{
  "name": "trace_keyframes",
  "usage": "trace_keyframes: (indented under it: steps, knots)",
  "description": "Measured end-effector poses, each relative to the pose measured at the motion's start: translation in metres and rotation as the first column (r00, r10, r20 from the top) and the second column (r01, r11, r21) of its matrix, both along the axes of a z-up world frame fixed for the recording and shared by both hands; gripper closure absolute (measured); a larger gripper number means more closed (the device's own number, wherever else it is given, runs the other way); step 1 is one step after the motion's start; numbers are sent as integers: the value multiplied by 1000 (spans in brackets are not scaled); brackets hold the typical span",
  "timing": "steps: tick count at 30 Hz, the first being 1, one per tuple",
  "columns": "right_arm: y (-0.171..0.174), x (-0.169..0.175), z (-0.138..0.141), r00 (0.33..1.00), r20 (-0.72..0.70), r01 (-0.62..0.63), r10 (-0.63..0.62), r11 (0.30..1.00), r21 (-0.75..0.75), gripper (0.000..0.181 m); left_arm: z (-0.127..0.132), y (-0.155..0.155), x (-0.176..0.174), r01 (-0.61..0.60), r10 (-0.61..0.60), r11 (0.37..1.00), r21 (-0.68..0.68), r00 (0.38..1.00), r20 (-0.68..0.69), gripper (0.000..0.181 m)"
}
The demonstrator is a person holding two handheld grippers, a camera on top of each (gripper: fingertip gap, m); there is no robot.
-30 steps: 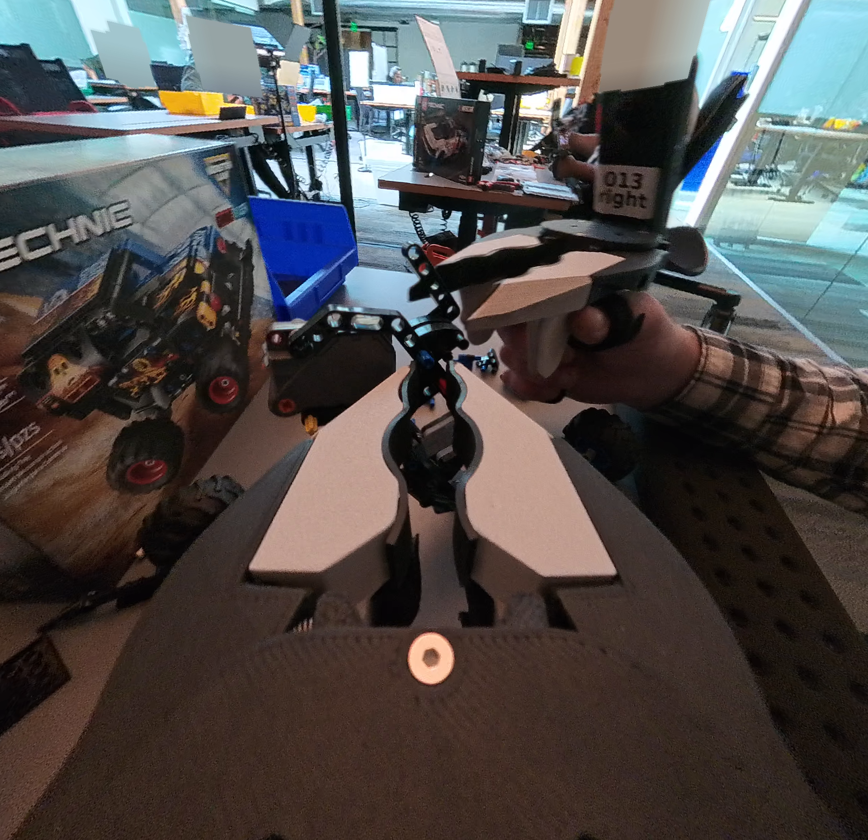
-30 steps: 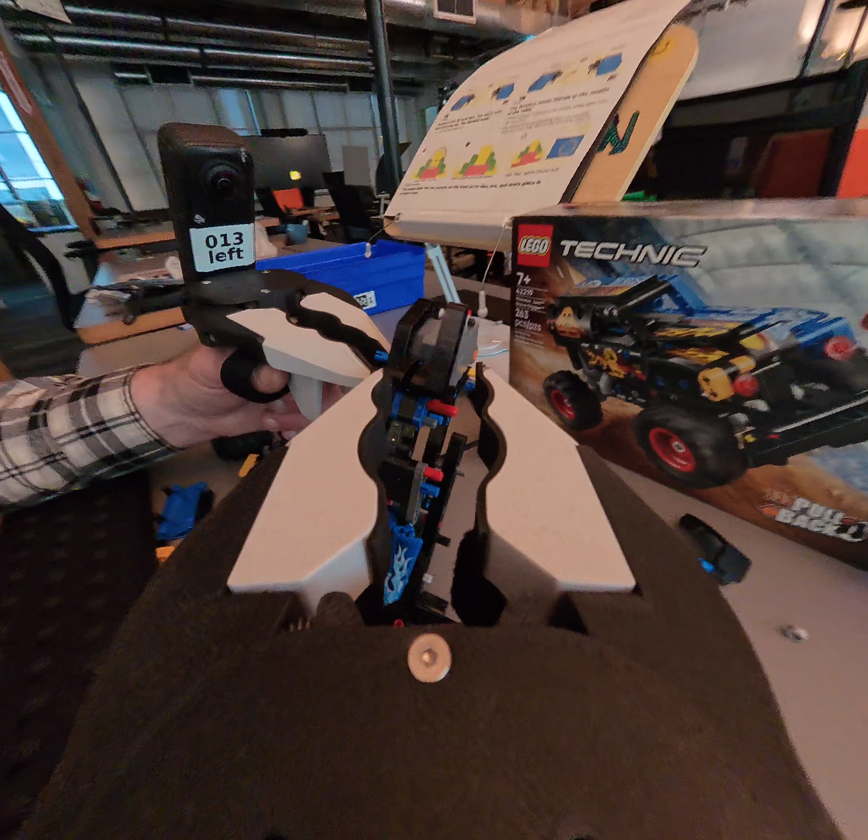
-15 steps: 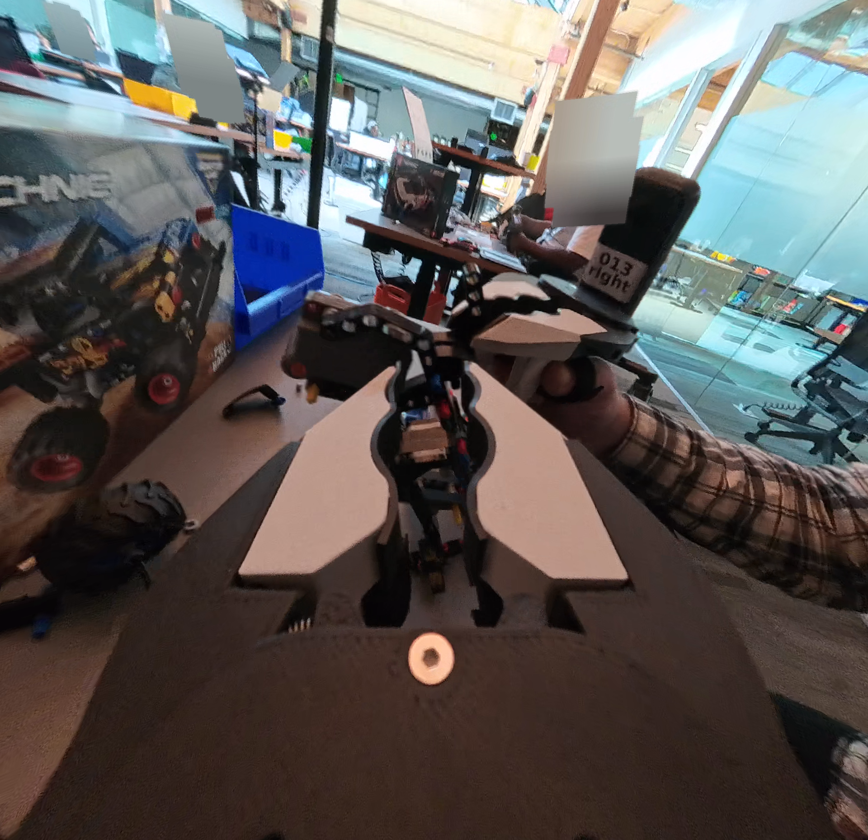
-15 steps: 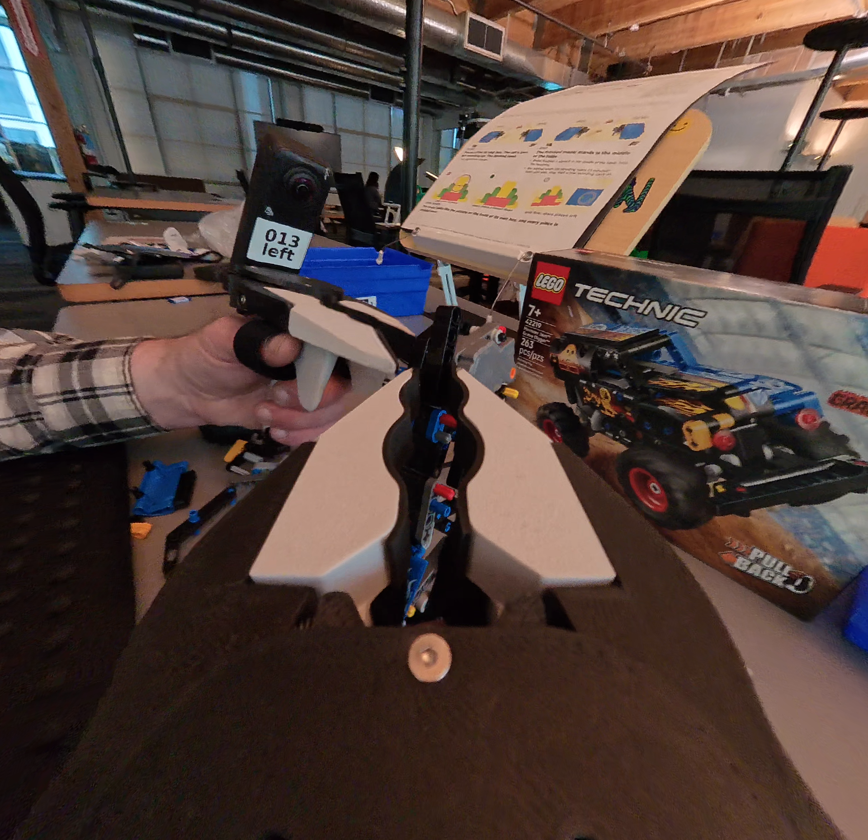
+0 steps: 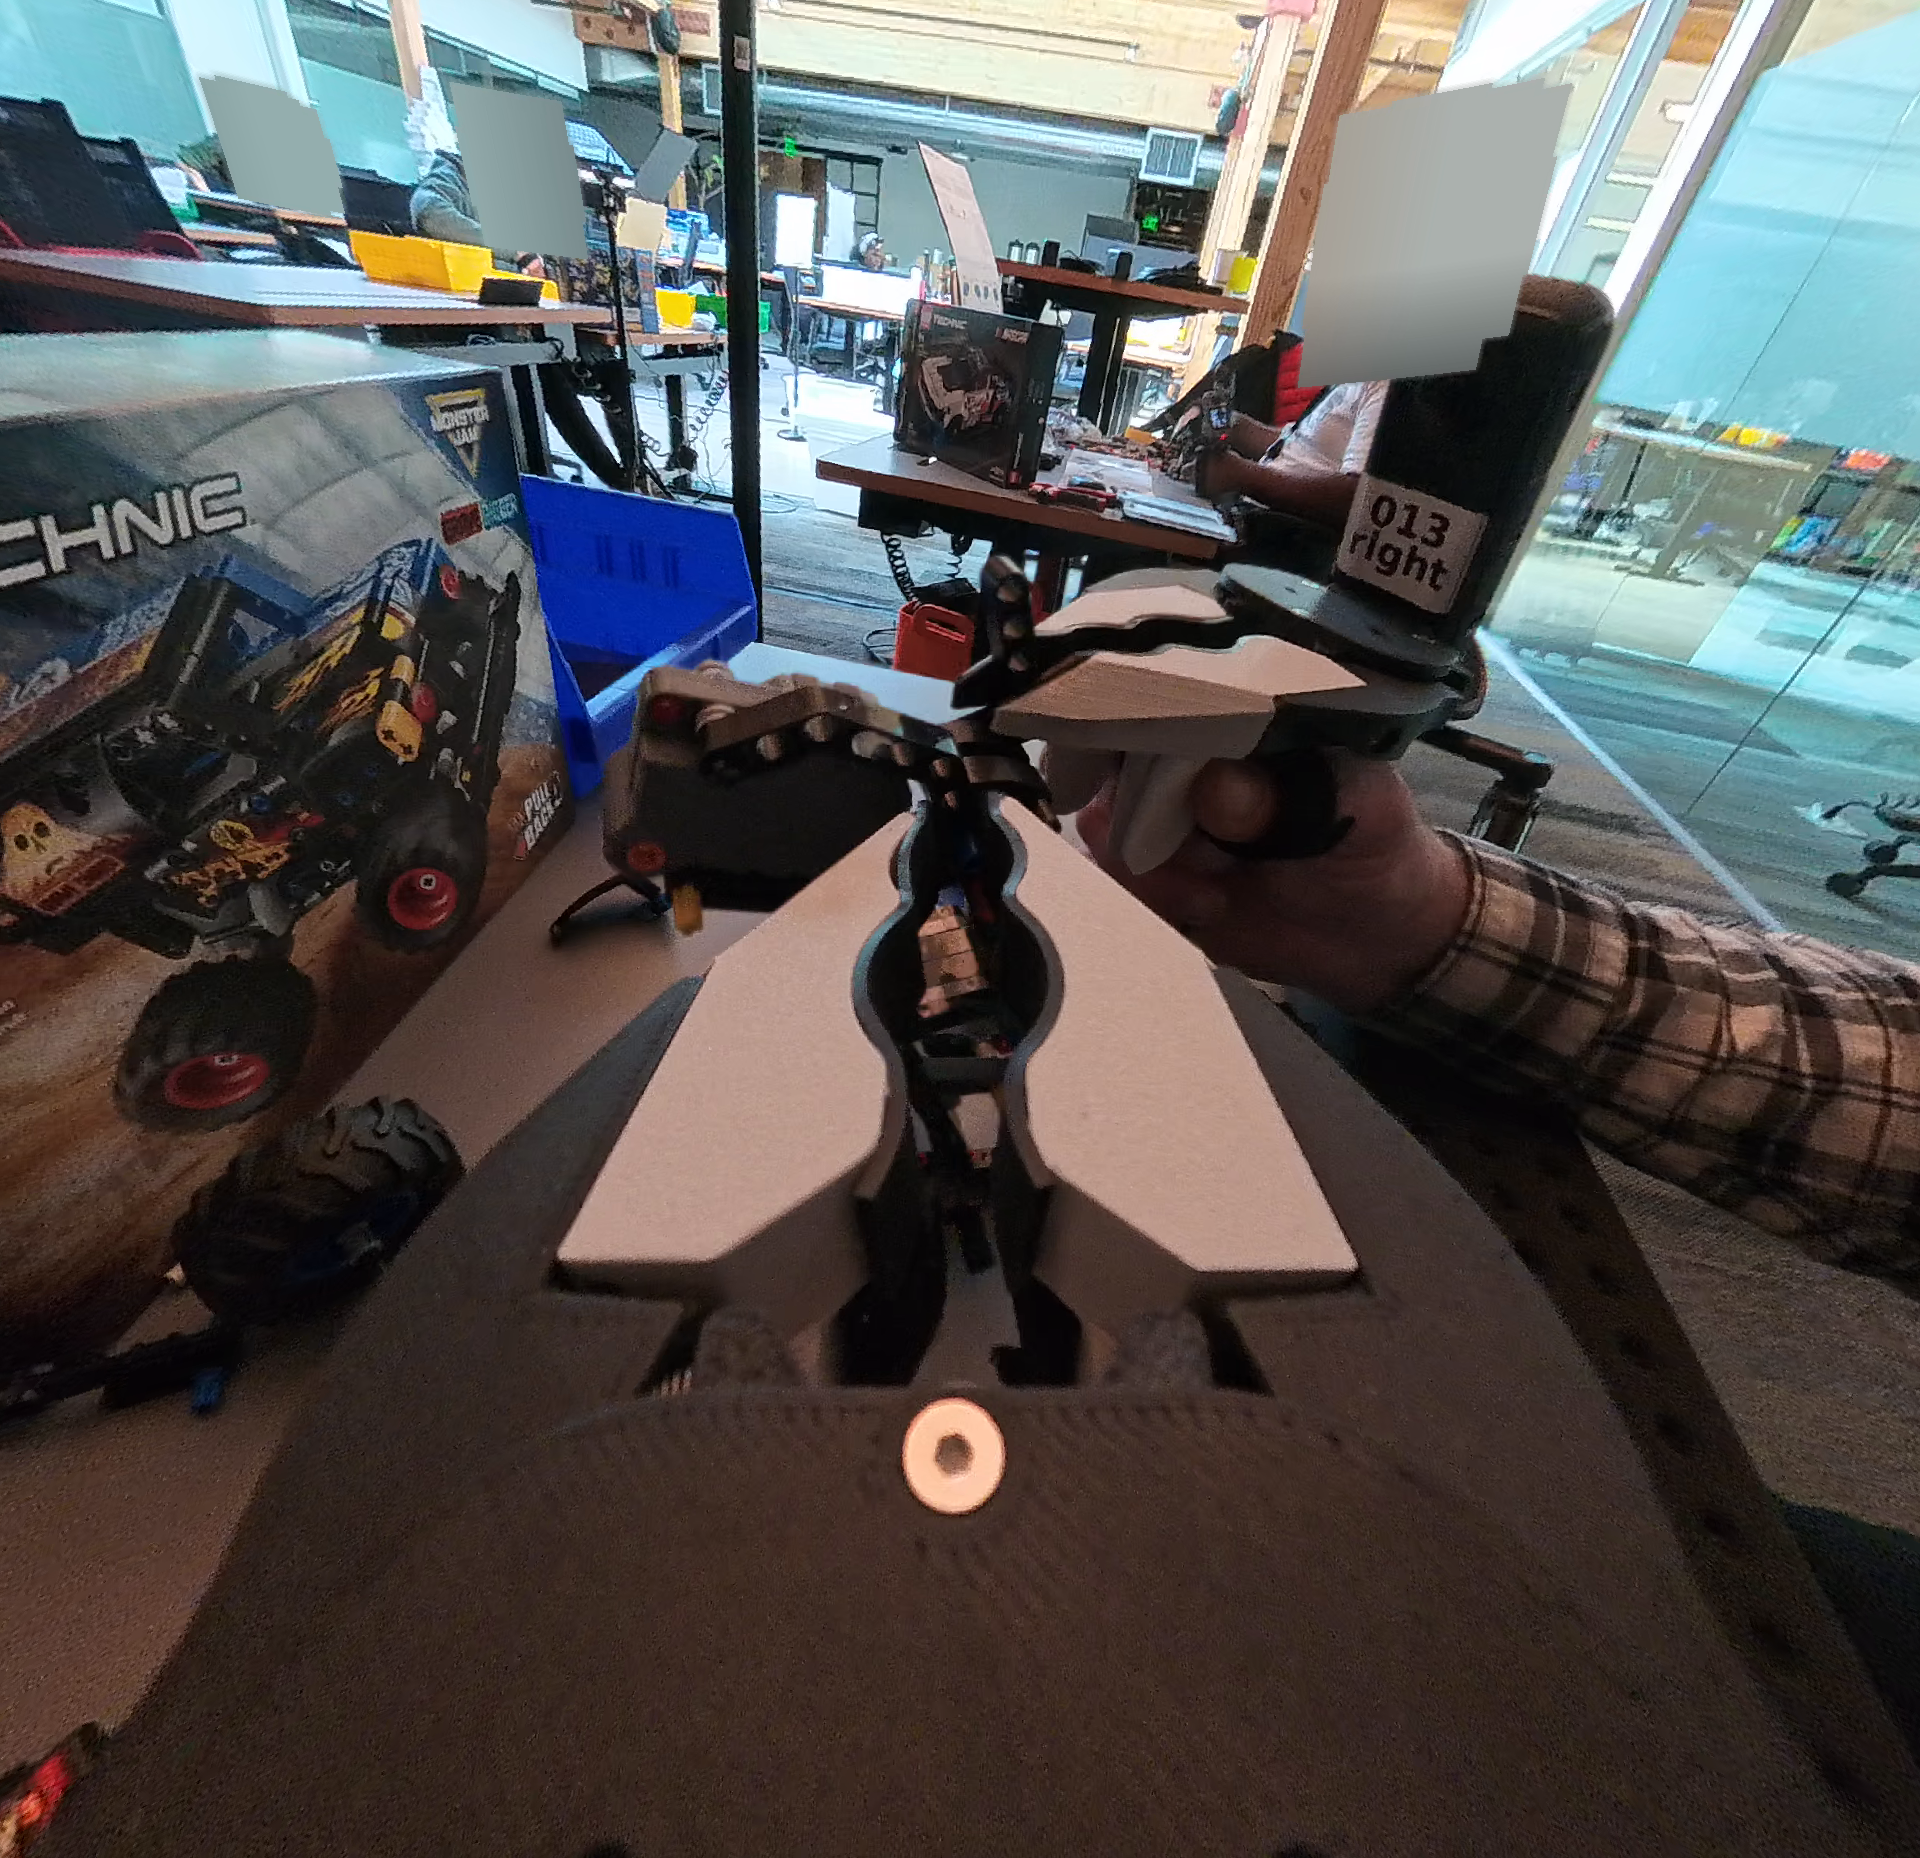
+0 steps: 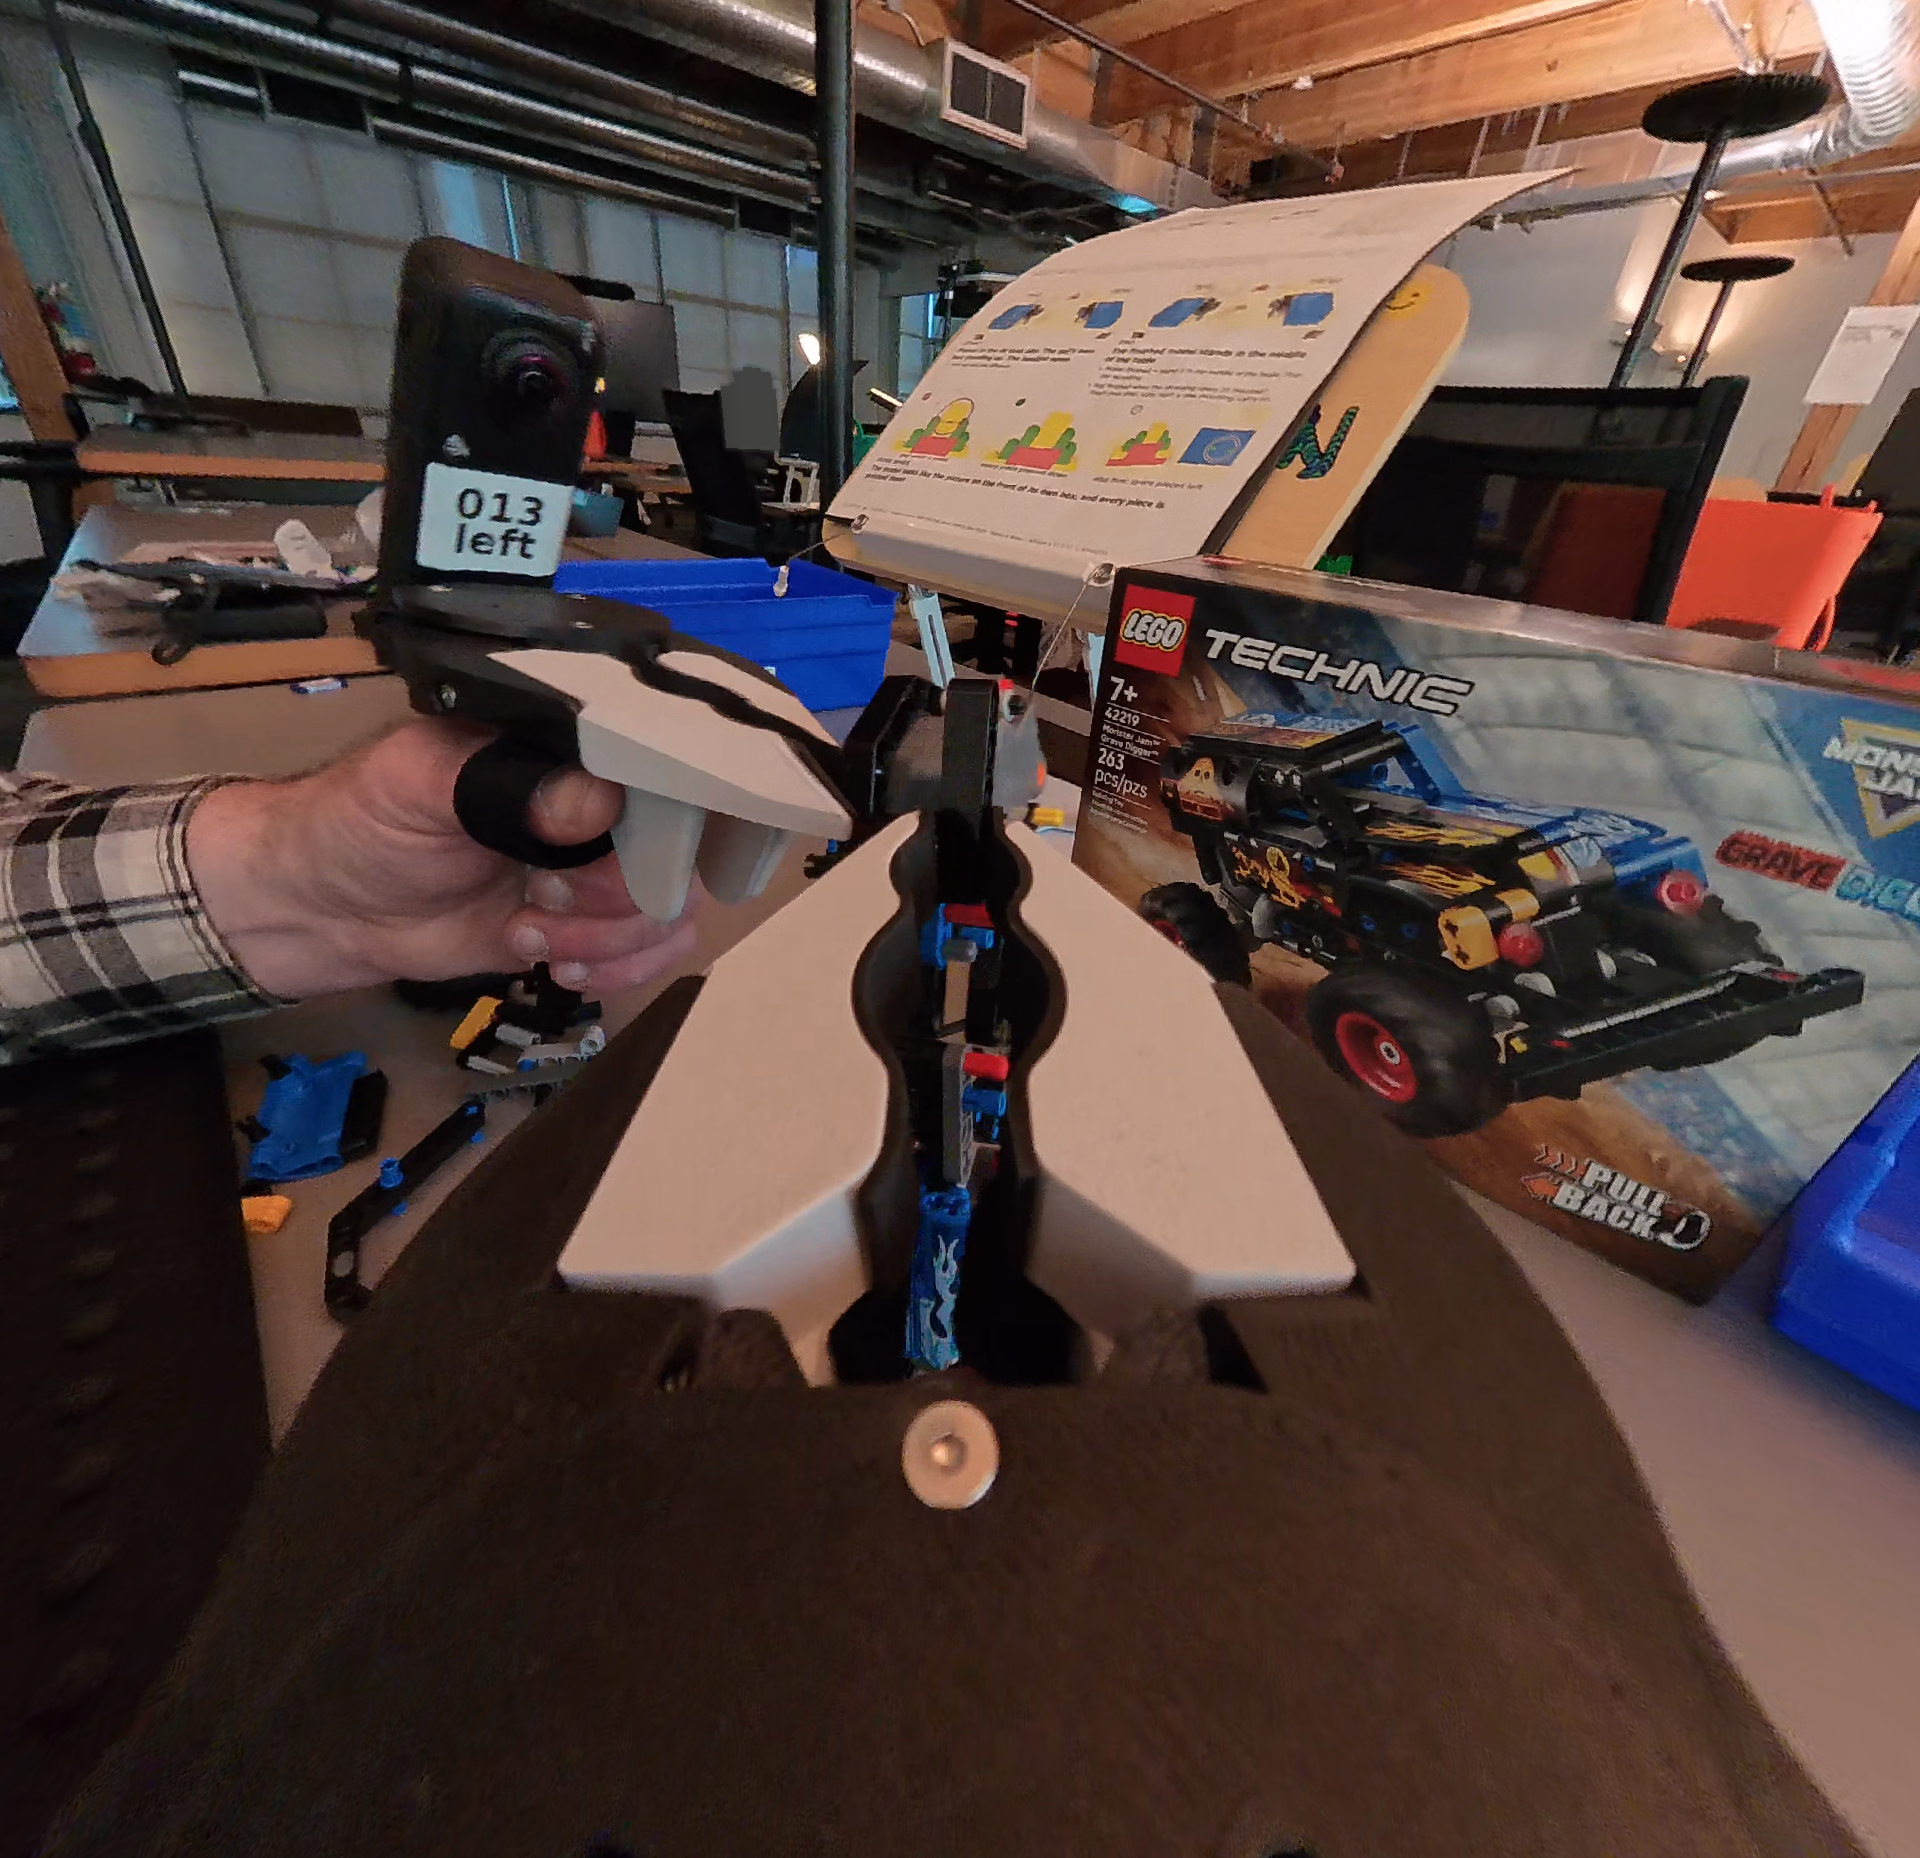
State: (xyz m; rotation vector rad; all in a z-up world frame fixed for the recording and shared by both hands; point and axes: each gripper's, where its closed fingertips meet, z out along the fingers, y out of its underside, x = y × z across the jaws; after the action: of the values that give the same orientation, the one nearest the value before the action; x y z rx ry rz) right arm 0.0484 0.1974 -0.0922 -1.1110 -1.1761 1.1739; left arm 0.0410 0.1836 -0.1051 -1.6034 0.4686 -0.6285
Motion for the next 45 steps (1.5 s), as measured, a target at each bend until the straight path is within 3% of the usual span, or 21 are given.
trace_keyframes:
  steps: [4, 6, 7, 10, 12, 14, 20, 22, 24, 26, 29, 31, 34, 39, 45]
  knots:
    - [13, 4, -2, 999, -5, 43, -43, 997, -59, 176, -2, -3, 8, -31, 38, 998, 55, 990, -137, 178]
    - [64, 37, 5, 973, -102, 176, -205, 955, -240, 177, 15, -14, -3, -49, 63, 991, 121, 992, -110, 178]
    - [73, 52, 11, 967, -159, 142, -197, 942, -304, 177, 21, -15, -14, -90, 105, 984, 151, 990, -99, 178]
    - [15, 9, -7, 1000, -1, -16, 16, 994, -112, 176, 2, -3, -8, -74, 89, 992, 101, 984, -154, 176]
    - [14, 4, -1, 1000, -7, -8, 8, 999, -49, 176, 0, -1, -5, -81, 97, 992, 100, 982, -164, 176]
    - [16, 9, -4, 997, -12, -71, 70, 990, -126, 175, -4, -1, -9, -85, 100, 992, 89, 977, -187, 176]
    - [0, 2, -56, 947, 277, -130, 161, 983, -128, 175, -7, -3, -23, -91, 109, 992, 89, 968, -225, 176]
    - [-8, -1, -63, 931, 325, -147, 165, 986, -81, 162, -8, -4, -24, -79, 94, 994, 77, 973, -212, 176]
    - [1, -4, -67, 930, 360, -75, 79, 997, -25, 139, -9, -3, -26, -94, 109, 993, 78, 967, -228, 176]
    - [3, -7, -52, 950, 311, -21, -11, 995, 98, 129, -9, -3, -23, -82, 95, 994, 66, 970, -222, 176]
    - [-5, -18, -39, 950, 276, 32, -147, 924, 382, 136, -12, -2, -17, -72, 80, 996, 45, 971, -225, 176]
    - [-3, -26, -38, 923, 264, 86, -281, 817, 570, 144, -14, -2, -13, -62, 68, 997, 35, 971, -229, 176]
    - [0, -31, -39, 882, 233, 117, -409, 669, 734, 154, -15, 0, -16, -78, 80, 997, 18, 973, -218, 176]
    - [-1, -26, -37, 873, 203, 102, -444, 573, 813, 159, -12, -2, -17, -49, 49, 999, 4, 983, -176, 176]
    - [-2, -26, -39, 855, 201, 107, -478, 543, 833, 161, -14, -1, -13, -46, 47, 999, 9, 984, -171, 169]
